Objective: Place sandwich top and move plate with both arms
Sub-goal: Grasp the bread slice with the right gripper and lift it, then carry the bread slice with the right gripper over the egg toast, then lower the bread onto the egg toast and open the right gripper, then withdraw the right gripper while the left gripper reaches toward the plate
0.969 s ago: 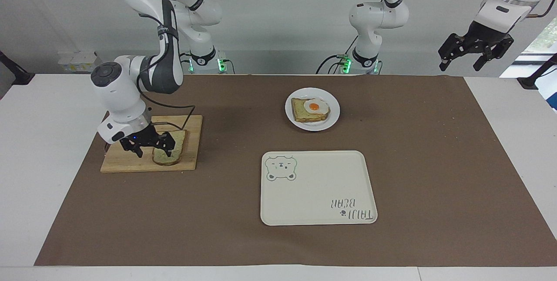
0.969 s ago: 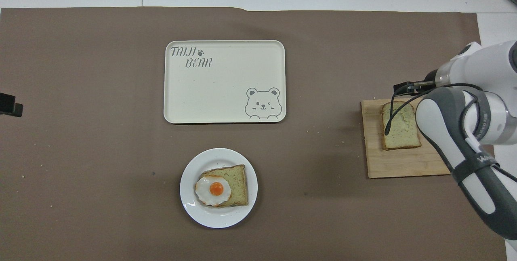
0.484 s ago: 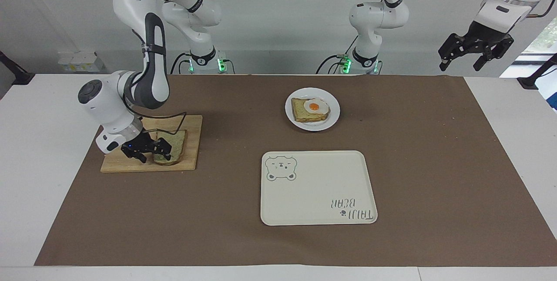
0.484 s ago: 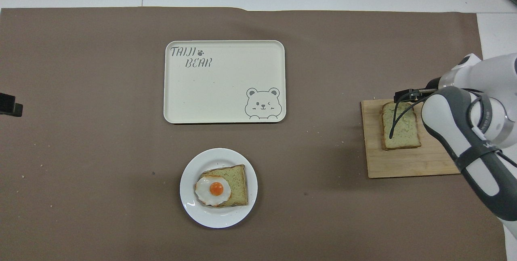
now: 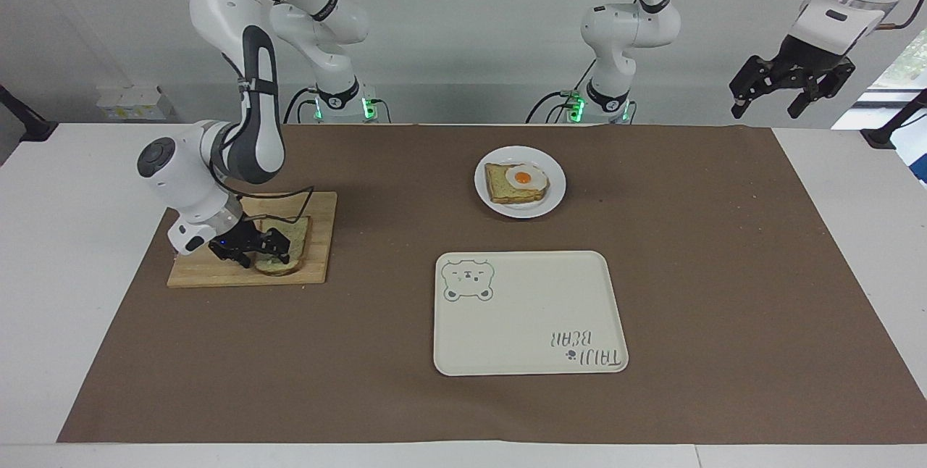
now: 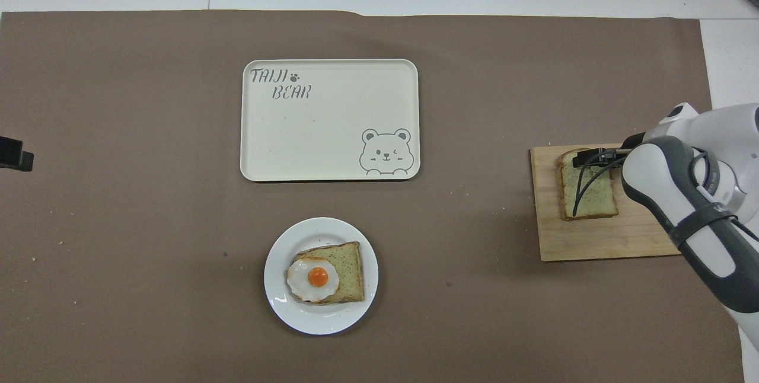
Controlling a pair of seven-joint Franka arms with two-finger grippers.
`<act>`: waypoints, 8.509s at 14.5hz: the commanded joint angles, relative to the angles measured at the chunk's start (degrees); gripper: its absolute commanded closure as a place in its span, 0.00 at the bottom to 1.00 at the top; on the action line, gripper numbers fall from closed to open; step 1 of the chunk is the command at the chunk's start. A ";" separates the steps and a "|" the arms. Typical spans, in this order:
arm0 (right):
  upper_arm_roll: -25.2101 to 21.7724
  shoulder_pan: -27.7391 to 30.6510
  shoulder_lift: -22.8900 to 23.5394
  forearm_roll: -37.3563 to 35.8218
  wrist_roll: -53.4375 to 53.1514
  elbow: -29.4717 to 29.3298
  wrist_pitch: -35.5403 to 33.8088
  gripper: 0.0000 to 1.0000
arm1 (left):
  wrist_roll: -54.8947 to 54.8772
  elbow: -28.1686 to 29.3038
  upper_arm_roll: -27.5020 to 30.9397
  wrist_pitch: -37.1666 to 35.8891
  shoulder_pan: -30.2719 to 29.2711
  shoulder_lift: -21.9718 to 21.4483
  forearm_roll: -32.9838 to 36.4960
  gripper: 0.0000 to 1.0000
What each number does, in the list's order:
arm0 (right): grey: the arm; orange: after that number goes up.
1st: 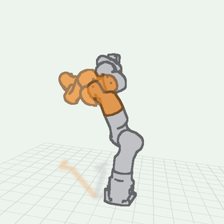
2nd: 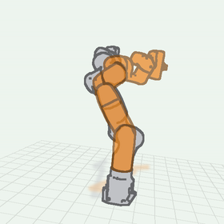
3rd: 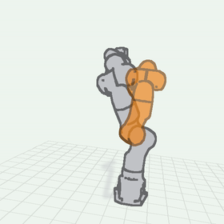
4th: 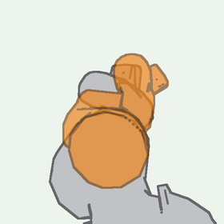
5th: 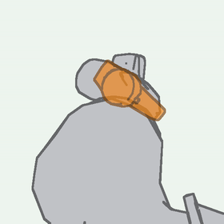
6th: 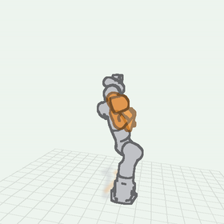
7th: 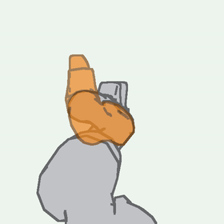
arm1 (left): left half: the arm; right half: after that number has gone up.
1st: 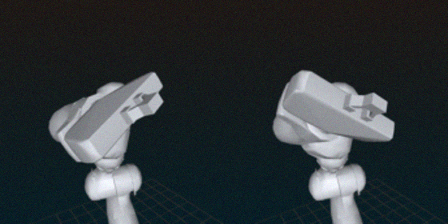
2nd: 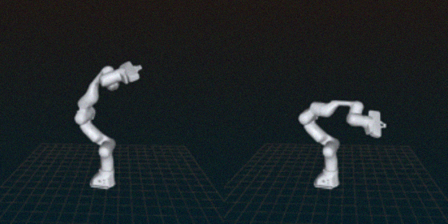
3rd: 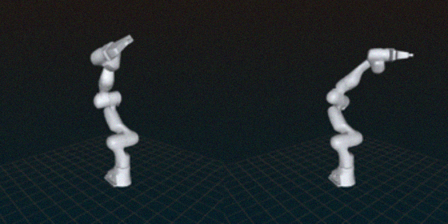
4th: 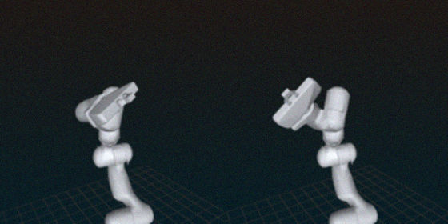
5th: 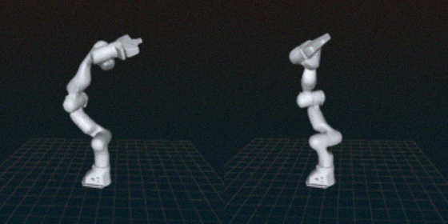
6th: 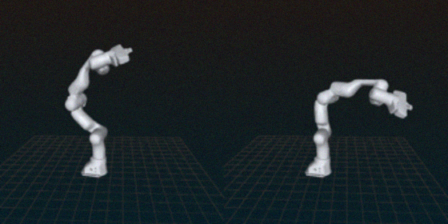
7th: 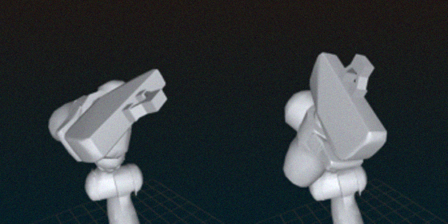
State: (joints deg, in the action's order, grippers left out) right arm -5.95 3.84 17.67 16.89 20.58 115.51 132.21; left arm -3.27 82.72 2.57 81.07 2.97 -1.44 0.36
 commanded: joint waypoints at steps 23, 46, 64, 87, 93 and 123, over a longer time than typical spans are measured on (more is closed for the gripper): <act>0.67 -1.29 -6.41 1.12 2.54 -7.67 -13.37 1.00 | 0.63 2.01 -0.11 -3.12 -1.22 -1.90 -0.98 0.00; 12.80 -24.74 -7.04 4.27 -45.44 -11.98 -10.76 1.00 | 0.28 2.27 -0.11 -1.54 -1.22 -1.90 -4.14 0.00; 13.15 -35.30 2.63 14.04 -40.63 -11.37 -1.52 1.00 | 0.89 2.45 -0.11 -0.92 -0.87 -1.90 -4.14 0.00; 12.10 -33.38 0.44 -6.07 -40.88 -8.20 0.24 0.00 | 0.01 4.02 -1.16 -0.92 -0.25 -2.78 -4.75 0.00; 12.19 -24.86 -7.64 -14.59 -40.27 -8.46 -7.14 0.00 | 0.01 12.61 -1.08 5.74 -0.86 -7.16 -10.99 0.00; 2.88 -10.52 -23.47 -19.53 -31.41 -15.58 -33.59 0.00 | -44.45 64.41 -1.16 48.83 9.59 -1.99 -65.49 0.41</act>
State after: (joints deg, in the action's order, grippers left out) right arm -2.05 -7.32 -5.18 -2.50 -14.05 100.77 101.27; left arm -45.48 146.49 0.78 128.01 10.96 -4.09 -63.22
